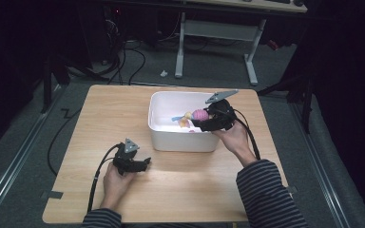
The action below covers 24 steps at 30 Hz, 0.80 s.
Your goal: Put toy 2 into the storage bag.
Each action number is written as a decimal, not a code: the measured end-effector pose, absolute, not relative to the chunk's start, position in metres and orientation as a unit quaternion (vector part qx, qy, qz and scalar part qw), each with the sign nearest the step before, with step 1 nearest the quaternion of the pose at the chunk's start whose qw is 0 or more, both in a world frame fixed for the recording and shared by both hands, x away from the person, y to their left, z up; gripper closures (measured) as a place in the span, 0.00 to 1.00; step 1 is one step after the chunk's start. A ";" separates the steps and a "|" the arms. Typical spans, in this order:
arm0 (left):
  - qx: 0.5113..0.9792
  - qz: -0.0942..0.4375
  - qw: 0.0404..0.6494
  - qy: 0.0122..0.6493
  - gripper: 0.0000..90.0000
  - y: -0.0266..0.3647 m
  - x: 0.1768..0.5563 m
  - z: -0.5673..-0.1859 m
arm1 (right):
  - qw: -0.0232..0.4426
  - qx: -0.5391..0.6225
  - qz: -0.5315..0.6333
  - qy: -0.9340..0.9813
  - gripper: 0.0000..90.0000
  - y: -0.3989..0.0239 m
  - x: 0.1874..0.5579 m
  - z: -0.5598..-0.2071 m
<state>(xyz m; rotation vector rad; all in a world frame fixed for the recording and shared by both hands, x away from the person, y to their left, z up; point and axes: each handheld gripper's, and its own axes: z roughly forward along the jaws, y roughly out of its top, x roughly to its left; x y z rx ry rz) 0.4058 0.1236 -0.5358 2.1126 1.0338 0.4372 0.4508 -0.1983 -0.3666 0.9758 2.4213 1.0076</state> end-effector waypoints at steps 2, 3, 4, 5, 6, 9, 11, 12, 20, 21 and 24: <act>0.822 0.170 0.366 0.402 0.27 0.124 0.406 -0.536 | 0.166 0.346 0.350 0.854 0.37 -0.196 0.453 -0.370; 0.822 0.170 0.366 0.402 0.27 0.124 0.406 -0.536 | 0.165 0.346 0.346 0.856 0.37 -0.195 0.454 -0.371; 0.822 0.170 0.366 0.402 0.27 0.124 0.406 -0.536 | 0.162 0.349 0.344 0.857 0.37 -0.194 0.455 -0.373; 0.822 0.170 0.366 0.402 0.27 0.124 0.406 -0.536 | 0.160 0.349 0.342 0.857 0.37 -0.193 0.456 -0.374; 0.822 0.170 0.366 0.402 0.27 0.124 0.406 -0.536 | 0.159 0.347 0.341 0.859 0.37 -0.192 0.456 -0.375; 0.822 0.170 0.366 0.402 0.27 0.124 0.406 -0.536 | 0.155 0.340 0.340 0.863 0.37 -0.190 0.455 -0.376; 0.822 0.170 0.366 0.402 0.27 0.124 0.406 -0.536 | 0.155 0.338 0.339 0.864 0.37 -0.189 0.454 -0.377; 0.822 0.170 0.366 0.402 0.27 0.124 0.406 -0.536 | 0.154 0.336 0.339 0.865 0.37 -0.188 0.454 -0.377; 0.822 0.170 0.366 0.402 0.27 0.124 0.406 -0.536 | 0.148 0.333 0.331 0.870 0.37 -0.187 0.455 -0.381; 0.822 0.170 0.366 0.402 0.27 0.124 0.406 -0.536 | 0.148 0.333 0.331 0.870 0.37 -0.187 0.455 -0.381; 0.821 0.170 0.367 0.403 0.27 0.124 0.406 -0.536 | 0.140 0.334 0.333 0.870 0.36 -0.188 0.455 -0.382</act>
